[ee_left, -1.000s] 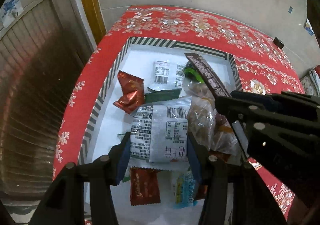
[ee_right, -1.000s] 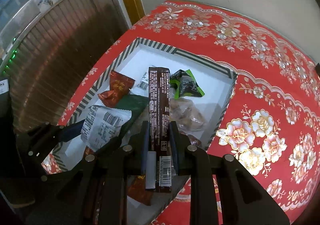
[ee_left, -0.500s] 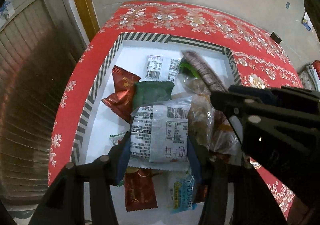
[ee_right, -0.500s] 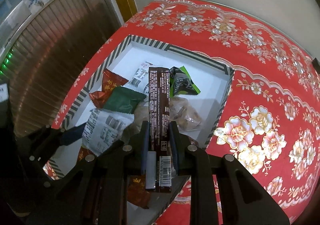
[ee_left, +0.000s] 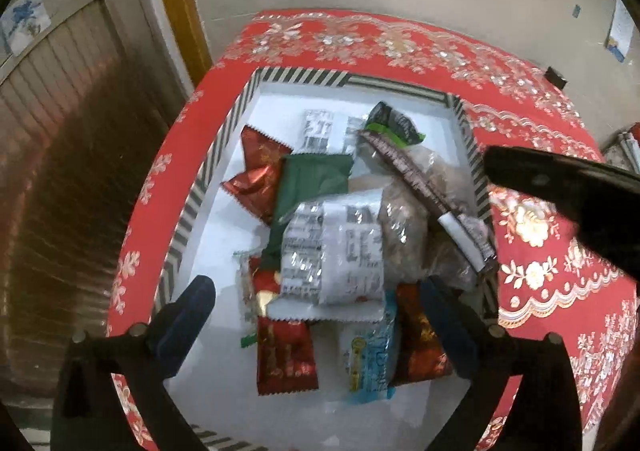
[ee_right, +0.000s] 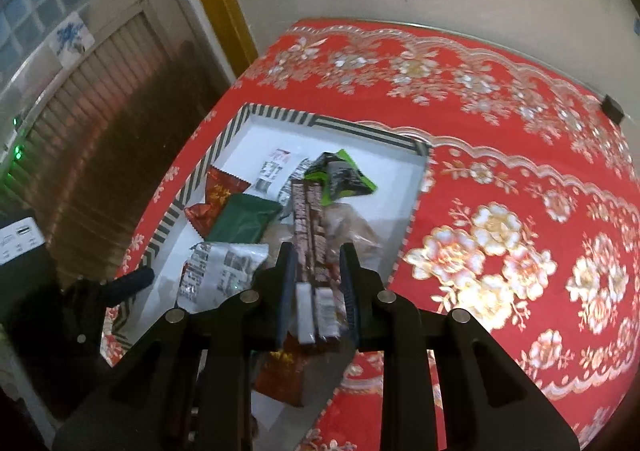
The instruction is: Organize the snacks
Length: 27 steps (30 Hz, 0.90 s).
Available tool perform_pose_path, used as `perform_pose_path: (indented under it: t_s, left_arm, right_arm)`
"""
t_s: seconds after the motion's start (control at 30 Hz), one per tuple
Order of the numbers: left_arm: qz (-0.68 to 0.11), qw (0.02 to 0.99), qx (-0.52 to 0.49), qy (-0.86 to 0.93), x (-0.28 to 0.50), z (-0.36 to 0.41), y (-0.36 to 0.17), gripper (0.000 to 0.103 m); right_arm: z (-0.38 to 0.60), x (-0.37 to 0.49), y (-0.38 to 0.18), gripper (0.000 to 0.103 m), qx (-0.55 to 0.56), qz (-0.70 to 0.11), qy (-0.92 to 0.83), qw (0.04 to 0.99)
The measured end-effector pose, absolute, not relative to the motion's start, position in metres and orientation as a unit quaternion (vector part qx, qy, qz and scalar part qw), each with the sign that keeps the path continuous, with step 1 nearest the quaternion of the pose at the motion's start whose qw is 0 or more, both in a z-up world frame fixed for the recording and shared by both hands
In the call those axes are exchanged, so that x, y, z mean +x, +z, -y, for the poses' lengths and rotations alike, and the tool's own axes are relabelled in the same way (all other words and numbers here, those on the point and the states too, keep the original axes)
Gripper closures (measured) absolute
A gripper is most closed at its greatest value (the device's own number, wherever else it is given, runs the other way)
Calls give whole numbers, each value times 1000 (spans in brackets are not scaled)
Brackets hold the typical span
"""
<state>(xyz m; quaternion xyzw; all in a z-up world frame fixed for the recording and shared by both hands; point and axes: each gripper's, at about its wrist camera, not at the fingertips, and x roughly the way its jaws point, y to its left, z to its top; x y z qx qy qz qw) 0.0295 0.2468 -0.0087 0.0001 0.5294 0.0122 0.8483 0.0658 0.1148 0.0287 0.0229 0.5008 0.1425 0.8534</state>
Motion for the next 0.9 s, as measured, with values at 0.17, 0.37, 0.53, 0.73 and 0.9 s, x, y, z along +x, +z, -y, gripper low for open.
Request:
perform_pose_path:
  t_s: [0.17, 0.37, 0.53, 0.73, 0.9]
  left_arm:
    - [-503, 863, -11, 32, 15, -250, 2, 0]
    - [-360, 931, -23, 46, -27, -238, 73, 0]
    - [-377, 922, -40, 79, -20, -229, 81, 0]
    - [-440, 890, -3, 122, -21, -210, 53, 0]
    - [-456, 882, -14, 120, -35, -202, 48, 0]
  right_arm:
    - [-91, 40, 35, 82, 37, -488, 144, 860]
    - [-65, 3, 35, 82, 29, -479, 160, 863]
    - [-39, -20, 39, 82, 27, -470, 170, 866]
    - [-24, -37, 36, 82, 20, -472, 187, 861]
    - [-27, -55, 34, 82, -10, -471, 209, 857]
